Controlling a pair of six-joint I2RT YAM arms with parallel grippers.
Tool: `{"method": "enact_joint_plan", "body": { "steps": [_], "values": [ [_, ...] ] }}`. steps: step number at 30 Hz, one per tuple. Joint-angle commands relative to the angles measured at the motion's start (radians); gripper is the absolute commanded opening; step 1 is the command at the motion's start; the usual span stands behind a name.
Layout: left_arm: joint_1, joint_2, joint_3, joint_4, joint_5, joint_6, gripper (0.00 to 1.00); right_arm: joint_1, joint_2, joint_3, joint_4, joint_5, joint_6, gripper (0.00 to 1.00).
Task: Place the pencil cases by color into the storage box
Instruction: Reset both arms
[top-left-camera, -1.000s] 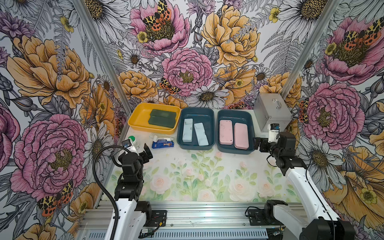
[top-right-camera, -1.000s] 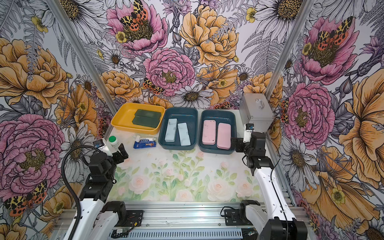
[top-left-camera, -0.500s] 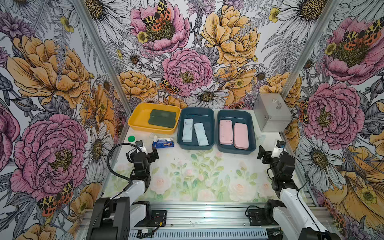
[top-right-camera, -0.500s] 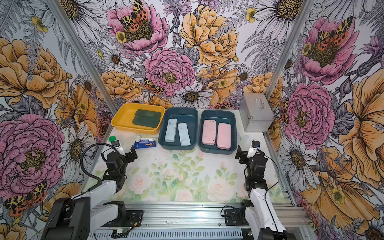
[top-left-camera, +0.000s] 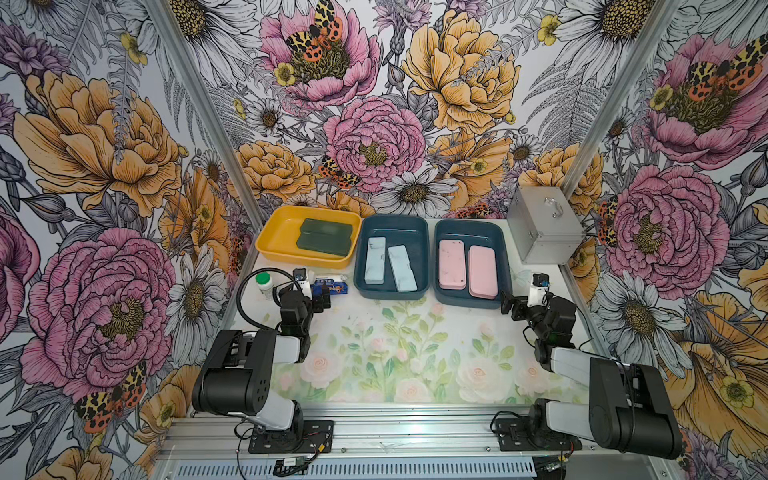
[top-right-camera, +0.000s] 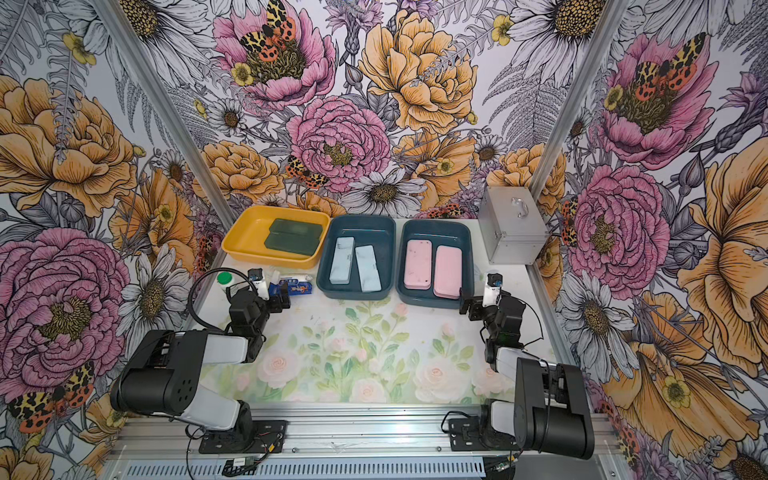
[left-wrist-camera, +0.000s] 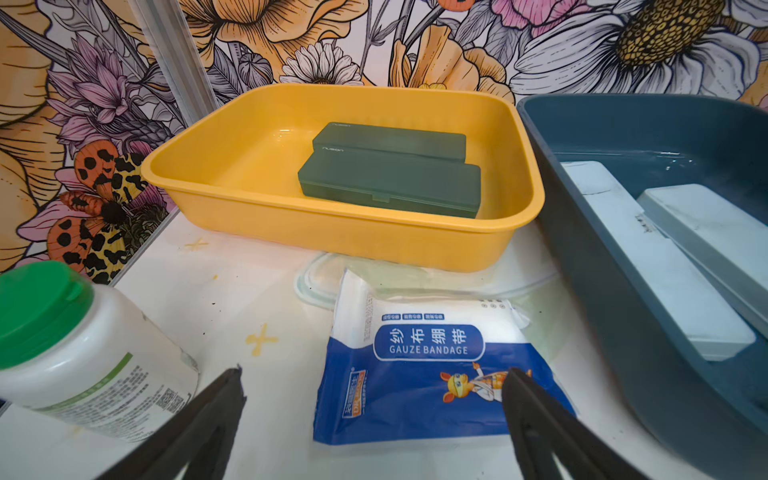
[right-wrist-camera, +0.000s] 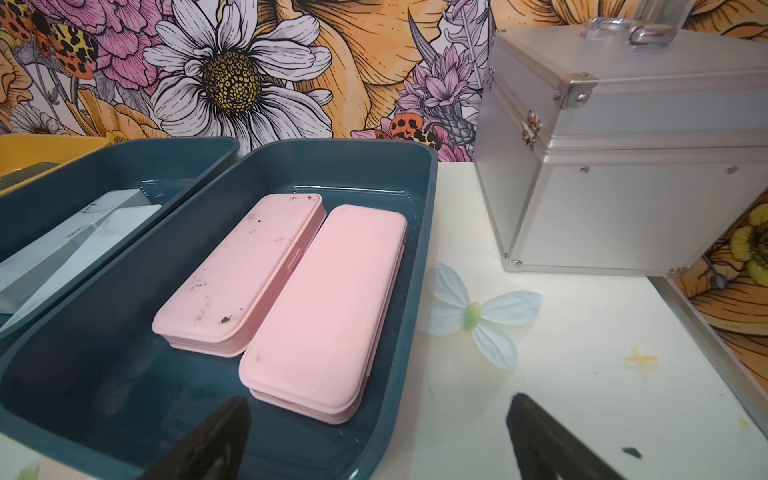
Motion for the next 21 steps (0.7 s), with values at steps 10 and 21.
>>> {"method": "enact_joint_plan", "body": {
  "steps": [10, 21],
  "values": [
    [0.030, 0.008, 0.050, -0.008, 0.000, -0.031, 0.99, 0.092, 0.190, 0.098, 0.112, 0.109, -0.026, 0.99],
    [0.033, 0.007, 0.050, -0.011, 0.002, -0.035, 0.99, 0.119, 0.181, 0.119, 0.054, 0.280, 0.010, 0.99]
  ]
}}
